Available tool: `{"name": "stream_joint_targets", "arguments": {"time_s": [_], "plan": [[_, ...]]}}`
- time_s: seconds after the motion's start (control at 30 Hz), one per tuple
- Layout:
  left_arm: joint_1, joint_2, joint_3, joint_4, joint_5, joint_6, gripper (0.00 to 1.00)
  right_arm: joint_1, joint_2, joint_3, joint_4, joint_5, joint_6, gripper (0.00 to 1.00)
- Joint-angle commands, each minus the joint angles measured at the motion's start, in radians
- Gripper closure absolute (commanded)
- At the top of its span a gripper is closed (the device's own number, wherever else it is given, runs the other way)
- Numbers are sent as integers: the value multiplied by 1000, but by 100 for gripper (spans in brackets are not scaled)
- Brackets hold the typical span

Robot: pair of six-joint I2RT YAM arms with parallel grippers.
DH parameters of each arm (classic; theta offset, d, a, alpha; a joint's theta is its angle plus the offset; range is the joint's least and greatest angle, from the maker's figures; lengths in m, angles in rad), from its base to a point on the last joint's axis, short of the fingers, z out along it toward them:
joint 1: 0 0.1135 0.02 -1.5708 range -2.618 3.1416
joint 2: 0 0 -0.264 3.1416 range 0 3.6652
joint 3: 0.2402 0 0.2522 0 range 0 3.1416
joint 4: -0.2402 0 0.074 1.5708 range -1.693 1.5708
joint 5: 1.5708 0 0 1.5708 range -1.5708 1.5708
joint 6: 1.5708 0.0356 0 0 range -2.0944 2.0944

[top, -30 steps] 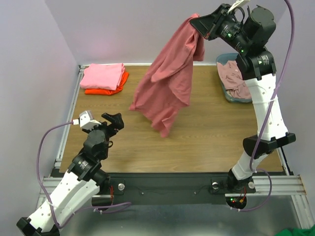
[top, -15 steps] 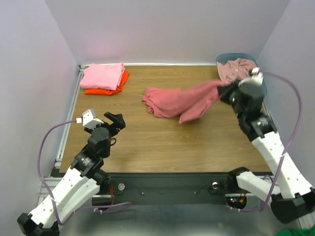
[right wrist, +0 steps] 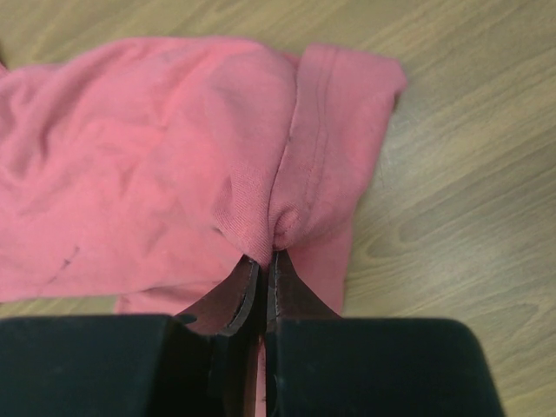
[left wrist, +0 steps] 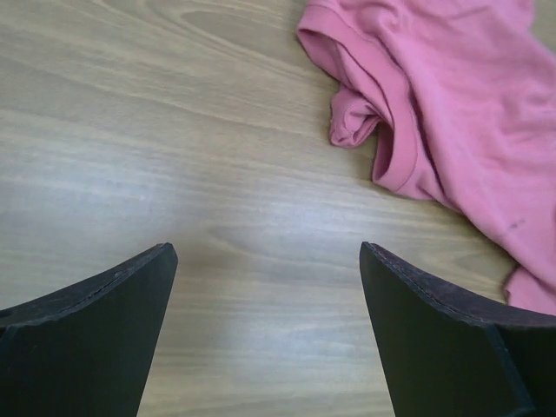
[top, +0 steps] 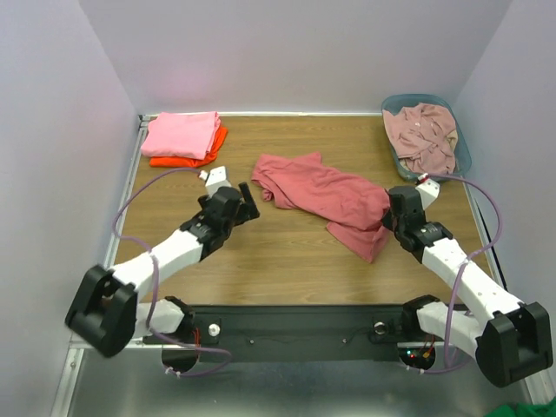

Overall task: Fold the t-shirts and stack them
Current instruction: Move the tshirt to the center of the board, then flatten the tshirt out

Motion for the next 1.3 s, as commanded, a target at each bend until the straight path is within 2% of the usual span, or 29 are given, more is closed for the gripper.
{"name": "stream_joint_targets", "arguments": {"time_s": [0.0, 0.07, 0.1, 0.23, 0.4, 0.5, 0.53, 0.57, 0.6, 0.63, 0.73, 0.77, 0.8, 0.9, 1.0, 1.07, 1.1, 1.17, 1.27], "plan": [[7, 206, 220, 59, -46, 85, 1, -1, 16, -18, 50, 12, 24, 98], [33, 314, 366, 25, -65, 102, 2, -1, 16, -24, 51, 5, 24, 98], [47, 417, 417, -7, -47, 110, 2, -1, 16, -27, 51, -3, 24, 98], [121, 650, 665, -19, 91, 138, 2, -1, 18, -37, 51, -20, 1, 98], [147, 929, 921, -113, 115, 176, 11, -4, 18, -38, 51, -18, -23, 98], [153, 1012, 1043, -173, 113, 190, 27, -2, 15, -34, 53, -18, -19, 98], [158, 1020, 1064, -185, 111, 200, 55, -2, 15, -29, 53, -20, -17, 98], [159, 1030, 1101, -196, 111, 205, 75, -2, 18, -21, 51, -20, -25, 98], [164, 1029, 1123, -213, 105, 205, 100, -2, 18, -18, 51, -21, -29, 99], [165, 1021, 1139, -249, 101, 201, 100, -2, 16, -15, 51, -24, -36, 99], [167, 926, 1124, -243, 82, 219, 100, -2, -5, 3, 51, -29, -45, 99], [165, 849, 1080, -231, 79, 236, 100, -2, -27, 9, 50, -38, -57, 100], [165, 848, 1049, -216, 78, 240, 100, -2, -27, 20, 48, -46, -63, 100], [164, 597, 904, -147, 59, 250, 100, -2, -127, 74, 30, -95, -88, 100], [161, 424, 763, -134, 26, 243, 100, -2, -203, 126, 17, -152, -118, 100], [155, 244, 675, -141, 7, 227, 100, -2, -284, 158, -9, -188, -115, 100], [155, 183, 651, -145, 6, 219, 100, -2, -307, 193, -19, -199, -114, 100], [146, -71, 594, -162, 9, 198, 100, -1, -382, 264, -67, -244, -117, 100], [90, -253, 554, -171, -63, 141, 100, 1, -451, 353, -119, -270, -106, 99]]}}
